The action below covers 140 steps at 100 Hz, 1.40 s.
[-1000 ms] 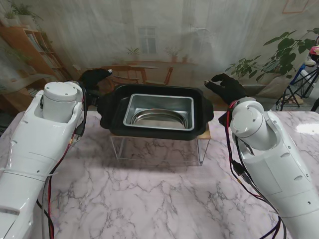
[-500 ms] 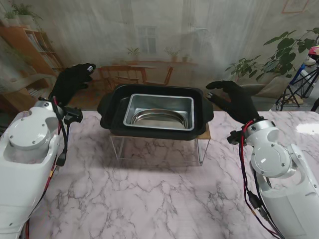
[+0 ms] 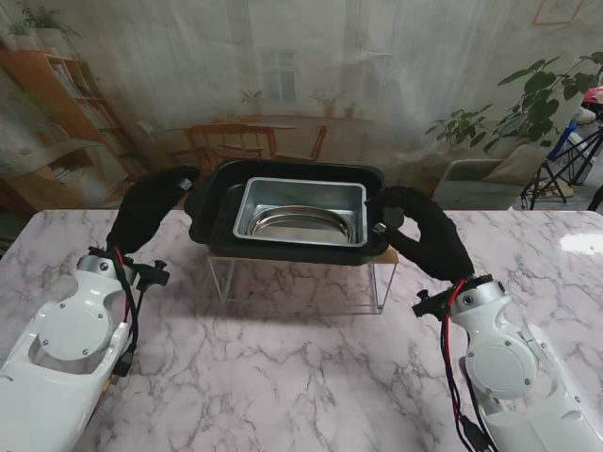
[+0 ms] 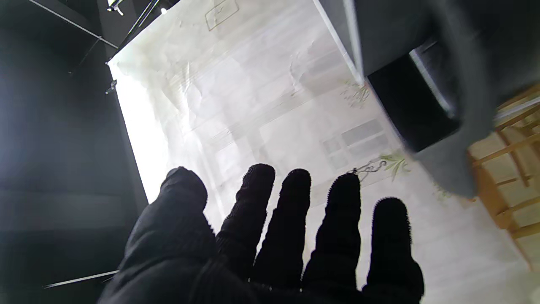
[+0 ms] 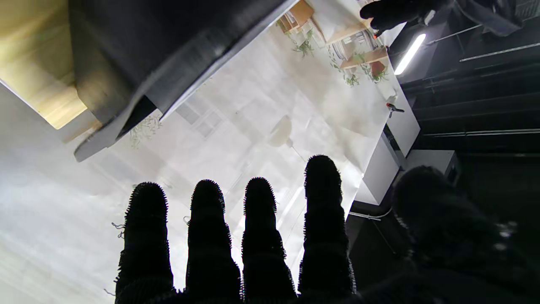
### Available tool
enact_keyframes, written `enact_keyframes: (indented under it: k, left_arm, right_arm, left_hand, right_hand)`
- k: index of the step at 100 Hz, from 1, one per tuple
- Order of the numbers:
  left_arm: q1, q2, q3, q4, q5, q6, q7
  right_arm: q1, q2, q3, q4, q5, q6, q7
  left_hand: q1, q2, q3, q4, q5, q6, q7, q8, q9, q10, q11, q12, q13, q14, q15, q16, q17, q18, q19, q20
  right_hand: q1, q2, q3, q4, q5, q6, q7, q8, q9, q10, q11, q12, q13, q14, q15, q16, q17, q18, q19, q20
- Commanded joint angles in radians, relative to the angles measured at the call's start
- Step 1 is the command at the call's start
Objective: Stack the baking trays onto the shelf
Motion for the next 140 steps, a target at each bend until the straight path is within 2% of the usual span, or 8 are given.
enact_keyframes:
  k: [1, 4, 18, 25, 29, 70, 140]
  left_arm:
    - [0.022, -0.010, 0.015, 0.030, 0.007, 0.000, 0.005]
    - [0.025, -0.011, 0.018, 0.037, 0.013, -0.001, 0.012]
    - [0.033, -0.011, 0.027, 0.080, 0.063, 0.003, 0.024]
    - [0.032, -0.011, 0.030, 0.100, 0.071, 0.008, 0.028]
    - [0.031, -0.013, 0.031, 0.107, 0.067, 0.013, 0.030]
    - [0.035, -0.009, 0.020, 0.119, 0.090, 0.013, 0.023]
    - [0.030, -0.004, 0.017, 0.131, 0.093, 0.019, 0.003]
  right_arm:
    - [-0.019, -0.009, -0.014, 0.034, -0.020, -0.007, -0.005]
    - [-0.021, -0.010, -0.019, 0.045, -0.032, -0.015, -0.020]
    - [-0.032, -0.017, -0.040, 0.095, -0.088, -0.035, -0.087]
    - [-0.036, -0.021, -0.047, 0.114, -0.089, -0.031, -0.109]
    - [-0.037, -0.024, -0.051, 0.122, -0.081, -0.029, -0.116]
    - [-0.067, -0.025, -0.058, 0.128, -0.064, -0.008, -0.115]
    - [-0.061, -0.025, -0.055, 0.133, -0.062, -0.027, -0.115]
  left_hand:
    - [-0.023, 0.048, -0.022, -0.002, -0.003, -0.038, 0.008, 0.000, -0.050, -0.035, 0.002, -0.030, -0.010, -0.035, -0.026, -0.013, -0.022, -0.011, -0.014, -0.030]
    - [-0.025, 0.049, -0.023, -0.002, -0.007, -0.040, 0.006, -0.005, -0.062, -0.037, -0.006, -0.042, -0.015, -0.047, -0.035, -0.019, -0.024, -0.014, -0.022, -0.036]
    - [-0.031, 0.053, -0.023, -0.004, -0.012, -0.045, 0.001, -0.024, -0.081, -0.042, -0.028, -0.079, -0.025, -0.054, -0.063, -0.038, -0.031, -0.016, -0.048, -0.052]
    - [-0.031, 0.054, -0.023, -0.004, -0.014, -0.045, 0.001, -0.026, -0.084, -0.042, -0.028, -0.081, -0.028, -0.058, -0.067, -0.039, -0.035, -0.013, -0.058, -0.055]
    - [-0.030, 0.055, -0.022, -0.004, -0.015, -0.039, 0.000, -0.028, -0.086, -0.040, -0.029, -0.081, -0.033, -0.047, -0.070, -0.039, -0.039, -0.013, -0.065, -0.057]
    - [-0.025, 0.065, -0.022, -0.003, -0.014, -0.037, -0.002, -0.036, -0.078, -0.037, -0.017, -0.074, -0.031, -0.046, -0.069, -0.030, -0.034, -0.014, -0.079, -0.041]
    - [-0.018, 0.071, -0.022, -0.003, -0.012, -0.031, -0.002, -0.031, -0.076, -0.031, -0.015, -0.068, -0.034, -0.041, -0.065, -0.025, -0.036, -0.014, -0.084, -0.022]
  right_hand:
    - [-0.029, -0.010, 0.023, 0.022, 0.014, -0.007, 0.012, 0.007, 0.016, -0.025, 0.015, 0.005, 0.023, -0.037, 0.034, 0.020, 0.000, 0.001, 0.019, 0.013]
    - [-0.030, -0.009, 0.025, 0.022, 0.015, -0.008, 0.013, 0.008, 0.017, -0.027, 0.015, 0.005, 0.024, -0.039, 0.036, 0.020, -0.001, -0.001, 0.023, 0.012]
    - [-0.034, -0.007, 0.034, 0.022, 0.013, -0.008, 0.018, 0.012, 0.024, -0.030, 0.016, 0.007, 0.027, -0.042, 0.041, 0.019, -0.003, 0.000, 0.033, 0.006]
    - [-0.034, -0.007, 0.038, 0.022, 0.016, -0.004, 0.021, 0.014, 0.027, -0.030, 0.016, 0.007, 0.028, -0.042, 0.042, 0.019, -0.007, -0.001, 0.034, 0.003]
    - [-0.031, -0.008, 0.041, 0.022, 0.017, -0.001, 0.021, 0.014, 0.029, -0.029, 0.017, 0.008, 0.027, -0.042, 0.042, 0.019, -0.008, 0.000, 0.035, 0.000]
    - [-0.029, -0.005, 0.056, 0.021, 0.023, 0.002, 0.023, 0.015, 0.039, -0.027, 0.019, 0.010, 0.037, -0.040, 0.048, 0.019, -0.006, 0.003, 0.043, -0.014]
    - [-0.018, 0.000, 0.063, 0.022, 0.021, 0.010, 0.022, 0.014, 0.048, -0.015, 0.024, 0.014, 0.042, -0.038, 0.052, 0.020, -0.004, 0.004, 0.050, -0.026]
